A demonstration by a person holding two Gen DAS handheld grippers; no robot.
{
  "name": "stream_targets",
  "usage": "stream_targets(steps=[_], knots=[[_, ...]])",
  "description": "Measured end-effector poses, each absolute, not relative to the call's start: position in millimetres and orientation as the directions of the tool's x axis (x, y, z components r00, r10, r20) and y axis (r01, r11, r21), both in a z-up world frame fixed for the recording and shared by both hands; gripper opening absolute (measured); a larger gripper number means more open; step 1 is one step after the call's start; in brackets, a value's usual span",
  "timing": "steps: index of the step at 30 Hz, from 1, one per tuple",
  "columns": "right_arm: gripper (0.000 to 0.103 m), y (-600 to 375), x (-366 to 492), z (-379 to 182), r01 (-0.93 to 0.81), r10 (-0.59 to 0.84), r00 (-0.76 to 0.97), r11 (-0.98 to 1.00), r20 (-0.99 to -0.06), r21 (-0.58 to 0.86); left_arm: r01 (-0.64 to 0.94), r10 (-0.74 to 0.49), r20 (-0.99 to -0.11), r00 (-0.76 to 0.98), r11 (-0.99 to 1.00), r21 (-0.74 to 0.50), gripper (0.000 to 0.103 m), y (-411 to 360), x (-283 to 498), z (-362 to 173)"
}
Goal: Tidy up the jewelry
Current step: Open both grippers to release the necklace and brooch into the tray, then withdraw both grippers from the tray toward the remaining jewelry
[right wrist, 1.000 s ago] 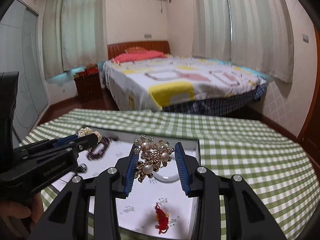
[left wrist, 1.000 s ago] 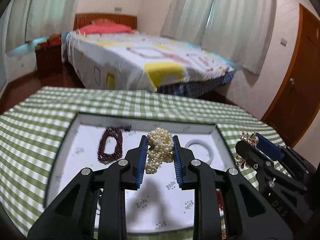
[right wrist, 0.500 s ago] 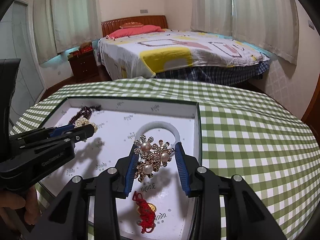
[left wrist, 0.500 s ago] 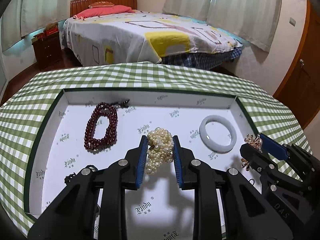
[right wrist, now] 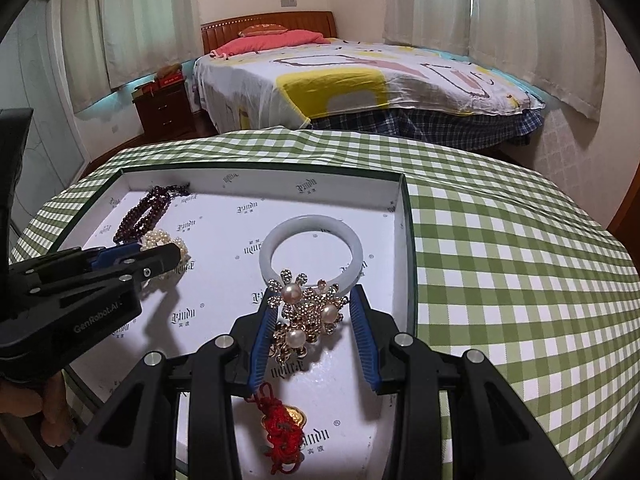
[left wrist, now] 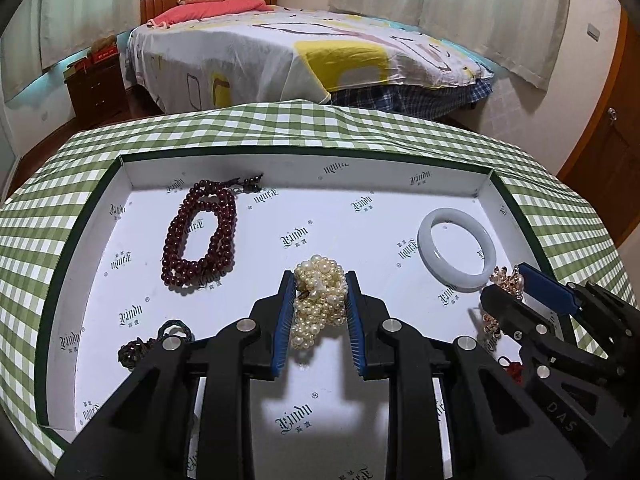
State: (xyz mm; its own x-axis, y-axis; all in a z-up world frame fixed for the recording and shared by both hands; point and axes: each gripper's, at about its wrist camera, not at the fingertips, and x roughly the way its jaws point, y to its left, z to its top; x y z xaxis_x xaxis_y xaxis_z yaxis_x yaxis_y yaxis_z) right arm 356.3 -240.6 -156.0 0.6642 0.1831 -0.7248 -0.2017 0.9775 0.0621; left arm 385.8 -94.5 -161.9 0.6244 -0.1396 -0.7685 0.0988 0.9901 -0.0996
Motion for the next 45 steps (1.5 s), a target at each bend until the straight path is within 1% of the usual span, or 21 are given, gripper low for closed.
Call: stream_targets(steps=[11,13,15,17,24,29,31,33,35,39,45], knots=[[0.039,-238,361,-158,-0.215,0.191,0.648,0.975,-0.737,0.064,0.099,-0.125,-0.779,0.615,0.992,-0.080,0.025,-98,388,-164],[0.040,-238,361,-157,-0.219,0.197,0.648,0.973,-0.736,0.067,0.100,-0.127,-0.775,0.619,0.992,-0.083,0.031,-98,388,-163],[0.044,-237,361,-157,-0.226,0.205,0.648,0.972,-0.733,0.072,0.097,-0.128,-0.773,0.622,0.992,-0.087,0.035,-96,387,-163],[0.051,-237,359,-155,-0.231,0.212,0.655,0.970,-0.725,0.075,0.092,-0.133,-0.772,0.621,0.991,-0.096,0.040,-95,386,-162],[0.053,-237,358,-154,-0.233,0.215,0.659,0.970,-0.721,0.075,0.091,-0.139,-0.769,0.624,0.990,-0.105,0.046,-93,384,-159],[0.056,-236,355,-148,-0.241,0.224,0.671,0.967,-0.707,0.077,0.097,-0.136,-0.756,0.640,0.991,-0.097,0.054,-93,380,-152],[0.057,-235,353,-146,-0.243,0.223,0.677,0.967,-0.702,0.073,0.095,-0.131,-0.745,0.654,0.991,-0.091,0.061,-93,378,-148],[0.058,-235,352,-143,-0.244,0.224,0.681,0.967,-0.697,0.072,0.091,-0.132,-0.733,0.667,0.991,-0.095,0.066,-91,376,-142],[0.059,-234,349,-140,-0.244,0.223,0.686,0.967,-0.693,0.069,0.090,-0.134,-0.724,0.677,0.991,-0.100,0.067,-89,372,-137],[0.063,-235,343,-133,-0.236,0.216,0.700,0.969,-0.681,0.065,0.088,-0.126,-0.699,0.704,0.992,-0.090,0.073,-85,365,-125],[0.064,-239,330,-117,-0.222,0.203,0.727,0.973,-0.656,0.055,0.083,-0.117,-0.641,0.758,0.993,-0.083,0.074,-72,340,-100]])
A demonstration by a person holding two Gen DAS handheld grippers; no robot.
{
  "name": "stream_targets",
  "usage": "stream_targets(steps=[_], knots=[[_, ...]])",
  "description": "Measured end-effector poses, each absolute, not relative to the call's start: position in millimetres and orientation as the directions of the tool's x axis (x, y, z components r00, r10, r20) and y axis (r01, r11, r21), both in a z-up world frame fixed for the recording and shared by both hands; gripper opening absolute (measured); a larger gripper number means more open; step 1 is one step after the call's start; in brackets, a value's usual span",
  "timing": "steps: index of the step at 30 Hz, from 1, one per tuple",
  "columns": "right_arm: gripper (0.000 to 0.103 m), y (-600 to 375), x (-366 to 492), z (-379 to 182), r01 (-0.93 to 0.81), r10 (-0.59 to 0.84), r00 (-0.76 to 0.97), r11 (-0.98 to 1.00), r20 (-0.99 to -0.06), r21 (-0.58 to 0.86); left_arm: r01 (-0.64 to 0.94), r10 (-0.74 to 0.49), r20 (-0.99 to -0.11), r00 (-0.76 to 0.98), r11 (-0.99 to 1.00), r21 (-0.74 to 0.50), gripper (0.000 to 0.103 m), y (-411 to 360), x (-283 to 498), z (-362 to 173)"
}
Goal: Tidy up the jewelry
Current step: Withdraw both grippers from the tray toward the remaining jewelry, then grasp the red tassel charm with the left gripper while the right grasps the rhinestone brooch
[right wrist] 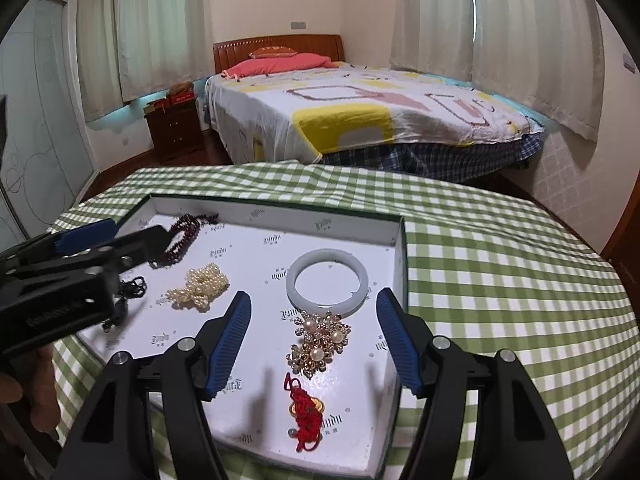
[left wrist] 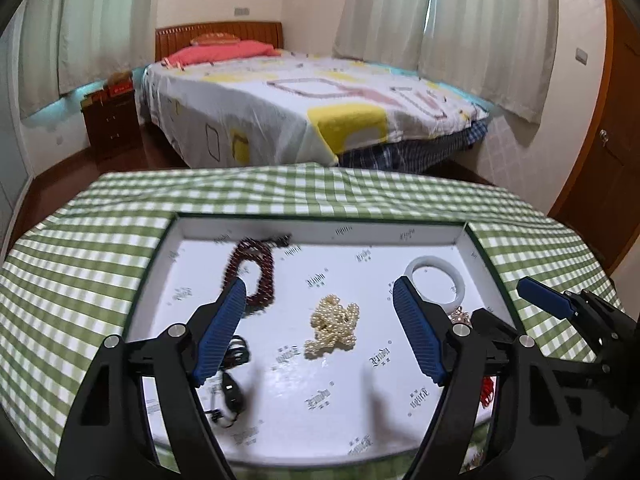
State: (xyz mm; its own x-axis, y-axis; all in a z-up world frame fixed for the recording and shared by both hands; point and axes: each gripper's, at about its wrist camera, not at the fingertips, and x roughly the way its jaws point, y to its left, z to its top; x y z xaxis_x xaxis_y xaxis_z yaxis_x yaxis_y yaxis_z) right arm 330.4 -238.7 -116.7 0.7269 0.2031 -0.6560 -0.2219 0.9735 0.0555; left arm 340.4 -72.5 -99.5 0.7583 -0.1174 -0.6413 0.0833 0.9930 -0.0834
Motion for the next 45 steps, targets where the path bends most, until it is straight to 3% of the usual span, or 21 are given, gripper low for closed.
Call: stream_targets(steps=[11,21,39,45], knots=[[0.064,-239,290,-88,-0.209,0.205,0.768,0.976,-0.607,0.066,0.086,-0.107,-0.564,0.819,0.994,-0.063,0.074,-58,281,-64],[0.064,-233,250,-83,-0.204,0.208,0.780,0.976,-0.590,0.074,0.062,-0.082,-0.552,0.830,0.997,-0.055,0.074,-42,225,-64],[0.064,-240,184,-128,-0.168,0.197,0.736,0.980,-0.648,0.107,0.047,-0.077,-0.689,0.721,0.997,-0.063,0.073,-26,158,-137],[0.064,-240,174,-142,-0.169,0.198,0.718,0.980,-0.667,0.109,0.060,-0.087,-0.735,0.673,0.996,-0.064,0.060,-29,158,-158]])
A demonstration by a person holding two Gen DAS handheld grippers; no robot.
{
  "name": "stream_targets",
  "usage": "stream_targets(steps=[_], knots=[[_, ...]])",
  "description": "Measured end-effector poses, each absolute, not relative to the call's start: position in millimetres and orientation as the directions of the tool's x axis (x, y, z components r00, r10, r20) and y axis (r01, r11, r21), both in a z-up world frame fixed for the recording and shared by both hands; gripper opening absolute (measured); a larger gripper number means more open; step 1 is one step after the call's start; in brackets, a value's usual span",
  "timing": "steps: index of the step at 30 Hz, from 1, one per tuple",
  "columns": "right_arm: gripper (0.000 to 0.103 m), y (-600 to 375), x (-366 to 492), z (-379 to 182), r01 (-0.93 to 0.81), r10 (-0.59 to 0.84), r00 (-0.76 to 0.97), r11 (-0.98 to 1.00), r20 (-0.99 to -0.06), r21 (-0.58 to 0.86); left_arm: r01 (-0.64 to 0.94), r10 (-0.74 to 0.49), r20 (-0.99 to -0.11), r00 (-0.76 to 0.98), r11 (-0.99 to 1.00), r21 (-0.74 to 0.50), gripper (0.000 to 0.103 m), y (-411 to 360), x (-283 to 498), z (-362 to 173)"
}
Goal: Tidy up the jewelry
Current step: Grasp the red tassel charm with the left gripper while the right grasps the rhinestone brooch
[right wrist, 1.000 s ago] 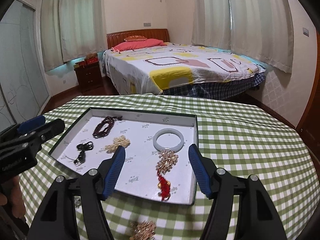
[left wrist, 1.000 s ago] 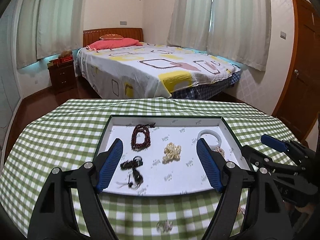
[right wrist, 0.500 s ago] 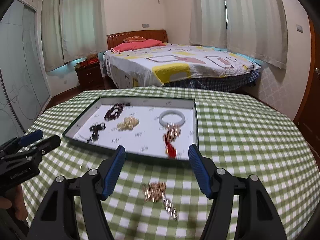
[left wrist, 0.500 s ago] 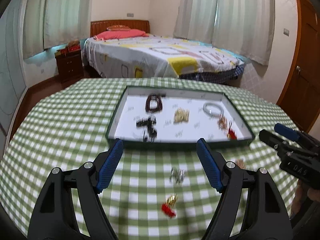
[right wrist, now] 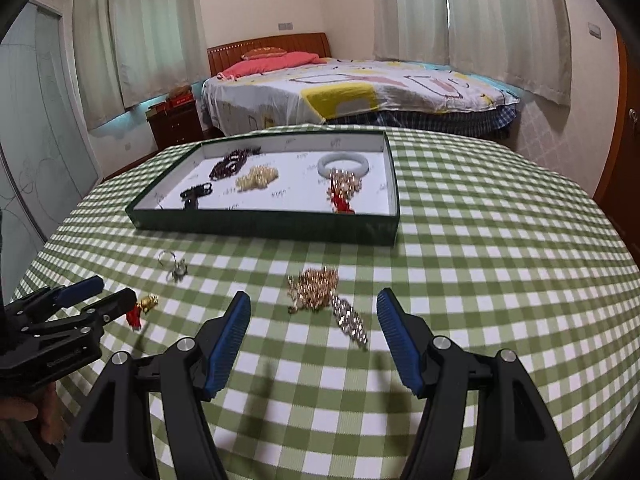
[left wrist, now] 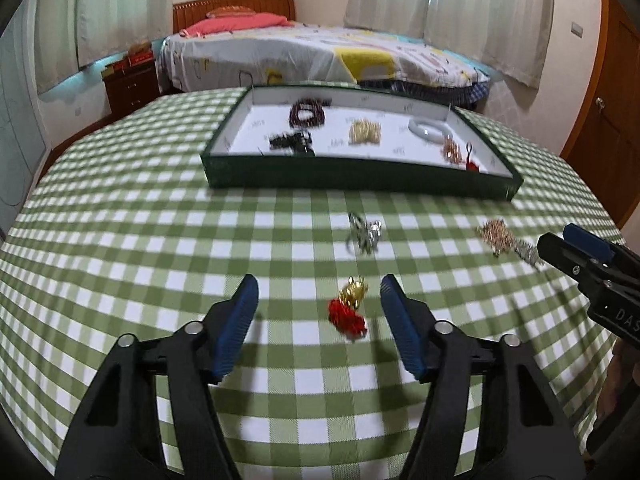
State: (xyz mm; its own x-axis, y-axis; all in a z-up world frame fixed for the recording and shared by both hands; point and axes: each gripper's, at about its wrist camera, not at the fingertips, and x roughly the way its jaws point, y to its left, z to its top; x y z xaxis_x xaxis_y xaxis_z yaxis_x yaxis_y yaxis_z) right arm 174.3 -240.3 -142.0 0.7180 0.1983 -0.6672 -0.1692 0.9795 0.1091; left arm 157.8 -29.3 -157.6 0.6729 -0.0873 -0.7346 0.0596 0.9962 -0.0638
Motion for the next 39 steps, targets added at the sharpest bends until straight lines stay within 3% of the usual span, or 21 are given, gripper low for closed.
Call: stream_targets(steps=[4,12,16,18,34,39], knots=[[0.064,-241,173,-146,-0.167,0.199,0.711,0.979,-0.674,0.113,0.059,-0.096,-0.753,0.651,0.995,-0.076,0.056,-29,159,-167],[0.064,-243,174,-151,-0.161,0.199,0.706,0.980,-0.680,0.120,0.081,-0.112,-0.759,0.641,0.994,-0.079,0.036,-31,158,-171],[0.064,-242,174,-152,-0.159,0.197,0.703,0.980,-0.684,0.119,0.093,-0.119,-0.757,0.642,0.993,-0.076,0.015,-32,156,-171],[0.064,-243,175,-152,-0.156,0.195,0.703,0.981,-0.684,0.119,0.099,-0.121,-0.757,0.642,0.992,-0.075,0.010,-33,156,-171],[0.064,-261,188,-161,-0.099,0.148,0.683,0.989,-0.715,0.109,0.075,-0.119,-0.720,0.683,0.993,-0.092,0.009,-20,155,-156],[0.056,-261,197,-167,-0.103,0.145,0.660,0.989,-0.737,0.103,0.067,-0.114,-0.724,0.680,0.993,-0.094,0.009,-17,157,-158]])
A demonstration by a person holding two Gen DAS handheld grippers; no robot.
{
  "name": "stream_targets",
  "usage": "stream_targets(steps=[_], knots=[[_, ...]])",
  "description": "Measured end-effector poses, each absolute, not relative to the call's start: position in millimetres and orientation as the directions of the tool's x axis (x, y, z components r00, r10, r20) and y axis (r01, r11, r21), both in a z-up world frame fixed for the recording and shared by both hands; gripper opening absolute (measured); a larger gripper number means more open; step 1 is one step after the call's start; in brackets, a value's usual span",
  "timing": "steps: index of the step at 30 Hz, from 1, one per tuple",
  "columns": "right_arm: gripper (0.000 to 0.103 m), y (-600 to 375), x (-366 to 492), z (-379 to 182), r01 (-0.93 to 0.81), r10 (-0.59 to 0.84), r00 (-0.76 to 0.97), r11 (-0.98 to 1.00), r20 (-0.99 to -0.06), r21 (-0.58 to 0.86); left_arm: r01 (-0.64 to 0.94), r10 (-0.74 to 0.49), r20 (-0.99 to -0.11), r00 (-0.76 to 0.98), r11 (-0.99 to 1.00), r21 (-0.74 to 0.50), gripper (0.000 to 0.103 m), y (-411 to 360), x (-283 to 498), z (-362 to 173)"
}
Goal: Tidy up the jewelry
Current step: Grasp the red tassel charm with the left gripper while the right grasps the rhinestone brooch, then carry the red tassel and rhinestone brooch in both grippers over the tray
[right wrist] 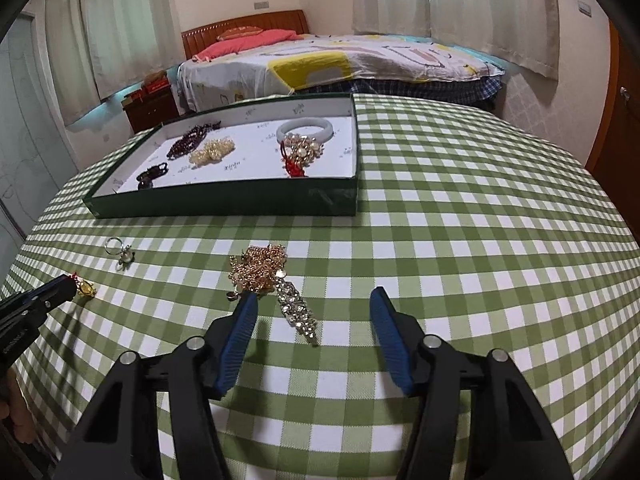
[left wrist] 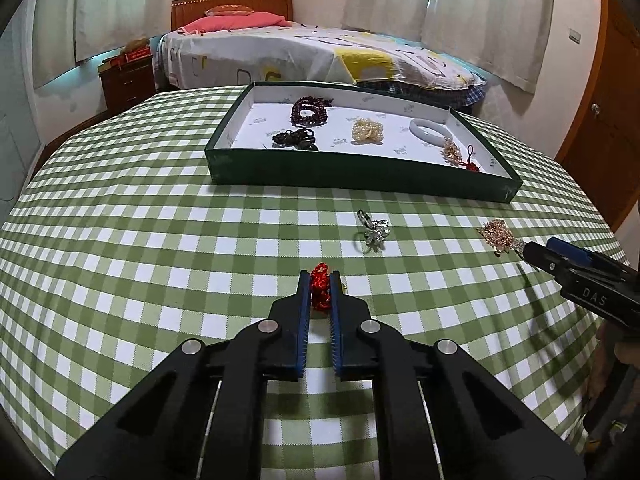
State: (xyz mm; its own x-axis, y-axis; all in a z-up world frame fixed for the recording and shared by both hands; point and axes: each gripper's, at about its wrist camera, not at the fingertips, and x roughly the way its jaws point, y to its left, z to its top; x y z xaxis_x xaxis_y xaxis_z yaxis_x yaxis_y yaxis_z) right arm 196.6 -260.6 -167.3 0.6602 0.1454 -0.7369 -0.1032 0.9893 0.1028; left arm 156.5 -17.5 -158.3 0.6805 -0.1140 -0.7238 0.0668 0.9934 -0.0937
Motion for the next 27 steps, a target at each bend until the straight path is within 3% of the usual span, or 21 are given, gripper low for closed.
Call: stream_targets(steps=[10,27], knots=[[0.021,-258,196,-172,-0.131,0.135,0.646,0.989,-0.751,0.066,0.060,-0.109,-0.726,0.679,0.994,-0.093,0.009,-15,159,-160],[0.013,-259,184,-167,-0.126,0.143,0.668,0.989,-0.731,0.078,0.061,-0.104,-0.703,0.703,0.994,-0.086,0.009,-13,154,-149]])
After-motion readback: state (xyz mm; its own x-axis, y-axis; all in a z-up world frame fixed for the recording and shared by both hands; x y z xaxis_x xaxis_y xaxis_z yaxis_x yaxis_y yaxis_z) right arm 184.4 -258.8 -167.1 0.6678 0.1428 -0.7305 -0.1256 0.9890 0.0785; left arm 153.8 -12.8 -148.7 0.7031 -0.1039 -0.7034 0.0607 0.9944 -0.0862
